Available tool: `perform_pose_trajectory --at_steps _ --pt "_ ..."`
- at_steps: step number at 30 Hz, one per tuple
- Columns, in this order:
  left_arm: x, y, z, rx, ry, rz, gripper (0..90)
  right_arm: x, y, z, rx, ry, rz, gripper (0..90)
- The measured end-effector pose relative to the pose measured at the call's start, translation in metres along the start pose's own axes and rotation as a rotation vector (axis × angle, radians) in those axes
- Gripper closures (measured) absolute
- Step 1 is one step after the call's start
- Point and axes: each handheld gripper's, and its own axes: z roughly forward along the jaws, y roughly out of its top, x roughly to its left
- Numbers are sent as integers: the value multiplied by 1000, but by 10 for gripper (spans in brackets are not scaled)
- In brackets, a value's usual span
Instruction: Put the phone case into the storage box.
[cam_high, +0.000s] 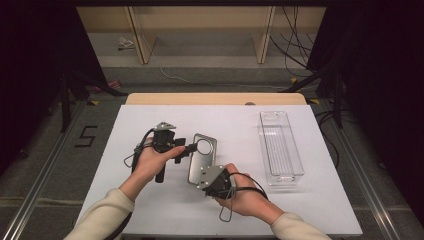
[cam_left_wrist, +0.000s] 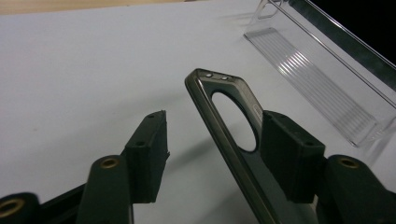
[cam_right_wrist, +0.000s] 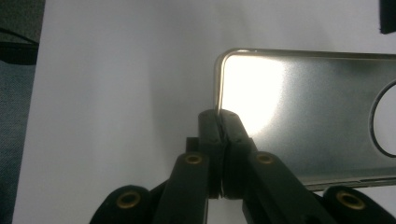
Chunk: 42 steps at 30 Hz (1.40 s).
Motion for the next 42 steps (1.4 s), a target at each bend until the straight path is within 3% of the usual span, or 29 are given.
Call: perform_pose_trajectory --at_steps 13,17,24,28,31,35,39,42 --pt "5 4 13 49 6 -61 591 3 3 1 -12 -13 -45 893" --pt "6 4 13 40 3 -73 669 4 4 2 -14 -5 -50 892" --pt "1 6 10 25 -12 -106 726 4 2 6 -4 9 -52 891" --pt "-3 8 7 -4 -22 -115 756 2 0 10 -7 7 -57 892" --pt "-6 8 5 -31 -41 -129 779 1 -1 12 0 18 -33 891" --pt "-12 7 1 -59 -68 -116 810 1 -2 18 4 12 -50 888" --pt "-19 8 -3 -93 -84 -73 814 1 -4 20 6 11 -43 872" --pt "-21 7 -6 -123 -73 -23 815 -2 -5 19 -14 -11 -22 782"
